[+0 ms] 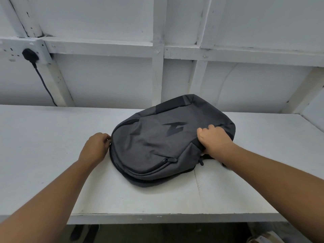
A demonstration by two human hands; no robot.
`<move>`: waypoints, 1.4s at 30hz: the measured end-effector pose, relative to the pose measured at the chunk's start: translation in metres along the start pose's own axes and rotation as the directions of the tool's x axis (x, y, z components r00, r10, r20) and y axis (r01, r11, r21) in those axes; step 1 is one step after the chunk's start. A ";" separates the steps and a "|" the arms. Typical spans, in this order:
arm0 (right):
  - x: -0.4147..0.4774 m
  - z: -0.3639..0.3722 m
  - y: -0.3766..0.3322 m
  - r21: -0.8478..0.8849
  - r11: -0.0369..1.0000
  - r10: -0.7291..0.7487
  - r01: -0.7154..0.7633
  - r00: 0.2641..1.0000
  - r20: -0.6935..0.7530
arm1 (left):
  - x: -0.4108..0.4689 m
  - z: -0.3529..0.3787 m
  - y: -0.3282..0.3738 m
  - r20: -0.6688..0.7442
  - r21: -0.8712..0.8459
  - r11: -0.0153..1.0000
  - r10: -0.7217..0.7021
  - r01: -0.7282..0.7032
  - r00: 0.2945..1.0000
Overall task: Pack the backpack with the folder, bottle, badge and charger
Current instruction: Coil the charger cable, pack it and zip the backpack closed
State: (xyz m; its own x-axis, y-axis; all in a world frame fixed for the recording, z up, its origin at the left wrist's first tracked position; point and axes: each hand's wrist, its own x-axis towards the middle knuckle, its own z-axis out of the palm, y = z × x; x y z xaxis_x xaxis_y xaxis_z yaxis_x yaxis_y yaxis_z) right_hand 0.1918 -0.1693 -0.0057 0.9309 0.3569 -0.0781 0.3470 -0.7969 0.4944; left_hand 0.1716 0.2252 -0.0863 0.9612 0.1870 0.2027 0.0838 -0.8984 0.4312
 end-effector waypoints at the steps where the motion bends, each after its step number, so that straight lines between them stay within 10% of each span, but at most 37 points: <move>1: -0.002 -0.001 -0.001 0.010 1.000 0.009 -0.009 1.000 0.001 | -0.001 -0.001 -0.001 -0.007 0.004 1.000 0.003 -0.003 1.000; 21: -0.030 0.013 0.055 0.373 0.910 -0.195 0.182 0.981 -0.004 | -0.021 -0.015 0.000 -0.017 -0.107 0.984 -0.148 0.146 0.989; 42: -0.032 0.020 0.021 0.228 0.971 -0.053 0.065 0.997 -0.059 | -0.090 -0.004 0.042 -0.057 -0.226 0.944 -0.259 0.240 0.964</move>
State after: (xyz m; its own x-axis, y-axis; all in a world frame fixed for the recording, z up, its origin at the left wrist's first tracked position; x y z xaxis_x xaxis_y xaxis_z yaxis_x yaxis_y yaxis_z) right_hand 0.1719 -0.2069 -0.0100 0.9030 0.4263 -0.0533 0.4235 -0.8623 0.2776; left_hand 0.0880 0.1724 -0.0830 0.8901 0.4355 0.1341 0.2505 -0.7135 0.6543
